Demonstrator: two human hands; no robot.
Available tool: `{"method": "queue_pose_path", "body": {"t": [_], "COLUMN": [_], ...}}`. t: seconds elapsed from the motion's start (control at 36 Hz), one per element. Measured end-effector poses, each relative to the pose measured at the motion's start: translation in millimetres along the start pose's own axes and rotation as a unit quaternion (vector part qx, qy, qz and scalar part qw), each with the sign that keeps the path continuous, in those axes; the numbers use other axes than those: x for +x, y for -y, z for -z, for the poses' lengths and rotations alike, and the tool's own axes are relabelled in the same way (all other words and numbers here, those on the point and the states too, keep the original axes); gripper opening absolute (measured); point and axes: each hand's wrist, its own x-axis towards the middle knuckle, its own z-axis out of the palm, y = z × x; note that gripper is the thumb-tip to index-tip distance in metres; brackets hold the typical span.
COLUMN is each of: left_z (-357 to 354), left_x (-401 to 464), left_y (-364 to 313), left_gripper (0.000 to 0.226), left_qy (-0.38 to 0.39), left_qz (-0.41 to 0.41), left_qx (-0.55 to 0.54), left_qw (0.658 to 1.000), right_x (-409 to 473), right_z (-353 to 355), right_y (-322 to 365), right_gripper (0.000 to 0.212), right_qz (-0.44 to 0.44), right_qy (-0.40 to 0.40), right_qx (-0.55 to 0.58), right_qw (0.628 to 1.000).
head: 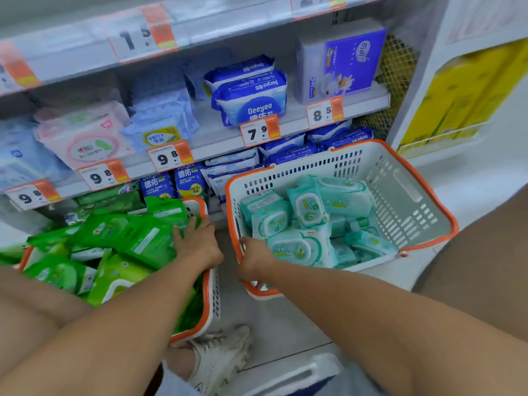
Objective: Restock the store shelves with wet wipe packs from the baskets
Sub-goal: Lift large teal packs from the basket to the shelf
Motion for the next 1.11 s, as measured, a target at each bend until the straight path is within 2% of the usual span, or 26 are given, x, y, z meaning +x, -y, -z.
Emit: {"method": "queue_pose_path", "body": {"t": [0.08, 0.17, 0.25, 0.36, 0.42, 0.47, 0.53, 0.56, 0.58, 0.64, 0.69, 0.72, 0.78, 0.86, 0.94, 1.0, 1.06, 1.11], "left_z": [-3.9, -3.0, 0.7, 8.2, 25.0, 48.5, 72.6, 82.3, 90.1, 101.5, 111.6, 115.7, 121.9, 127.4, 133.2, 133.9, 130.0, 121.1], "left_x": [8.3, 17.4, 14.3, 12.0, 9.4, 6.6, 2.7, 1.0, -0.4, -1.9, 0.6, 4.2, 16.8, 46.1, 79.4, 96.7, 112.2, 126.8], "left_y": [5.1, 12.6, 11.5, -0.1, -18.0, -44.7, -75.6, -91.0, -104.5, -130.4, -151.5, -161.1, -178.1, -201.3, -221.6, -233.6, -246.2, -256.6], "left_gripper": [0.078, 0.073, 0.066, 0.055, 0.042, 0.036, 0.040, 0.042, 0.041, 0.037, 0.030, 0.027, 0.028, 0.039, 0.067, 0.073, 0.076, 0.077], "left_qy": [-0.013, -0.010, 0.022, 0.063, 0.059, 0.012, -0.019, -0.025, -0.027, -0.029, -0.040, -0.037, 0.000, 0.045, 0.069, 0.096, 0.159, 0.236], "left_qz": [0.022, 0.050, 0.067, 0.060, 0.023, -0.050, -0.120, -0.153, -0.181, -0.213, -0.223, -0.219, -0.204, -0.188, -0.159, -0.142, -0.144, -0.150], "left_qx": [0.008, 0.017, 0.072, 0.160, 0.110, -0.037, -0.138, -0.166, -0.193, -0.269, -0.340, -0.367, -0.394, -0.365, -0.291, -0.269, -0.284, -0.315], "left_qw": [1.000, 0.999, 0.995, 0.983, 0.992, 0.998, 0.983, 0.974, 0.964, 0.939, 0.913, 0.903, 0.896, 0.911, 0.941, 0.948, 0.934, 0.907], "right_x": [-3.1, -2.6, -1.1, -0.5, -3.1, -4.6, -3.2, -1.4, 3.8, 11.5, 15.6, 16.1, 18.4, 27.5, 44.6, 50.9, 59.7, 67.6], "right_z": [15.4, 20.5, 17.8, 25.8, 32.3, 50.0, 89.3, 116.6, 145.8, 205.2, 256.1, 276.5, 301.3, 313.6, 310.3, 300.9, 296.3, 296.6], "right_y": [-12.3, -19.1, -21.0, -15.6, -13.0, -12.0, -10.9, -10.4, -12.1, -20.4, -36.1, -48.0, -71.6, -105.8, -136.1, -148.2, -159.7, -167.2], "right_gripper": [0.074, 0.062, 0.049, 0.047, 0.055, 0.063, 0.050, 0.044, 0.042, 0.036, 0.029, 0.026, 0.028, 0.045, 0.062, 0.053, 0.045, 0.047], "right_qz": [-0.008, 0.012, 0.025, 0.013, 0.000, -0.012, -0.028, -0.038, -0.045, -0.058, -0.064, -0.063, -0.070, -0.130, -0.190, -0.230, -0.243, -0.258], "right_qy": [-0.029, -0.046, -0.056, -0.017, 0.018, 0.087, 0.161, 0.162, 0.131, -0.026, -0.233, -0.306, -0.370, -0.353, -0.282, -0.218, -0.183, -0.169], "right_qx": [-0.013, -0.076, -0.115, -0.071, -0.058, -0.025, -0.008, -0.009, -0.006, 0.036, 0.069, 0.079, 0.096, 0.131, 0.194, 0.281, 0.354, 0.376], "right_qw": [0.999, 0.996, 0.991, 0.997, 0.998, 0.996, 0.987, 0.986, 0.990, 0.997, 0.968, 0.947, 0.921, 0.917, 0.920, 0.906, 0.884, 0.874]}}
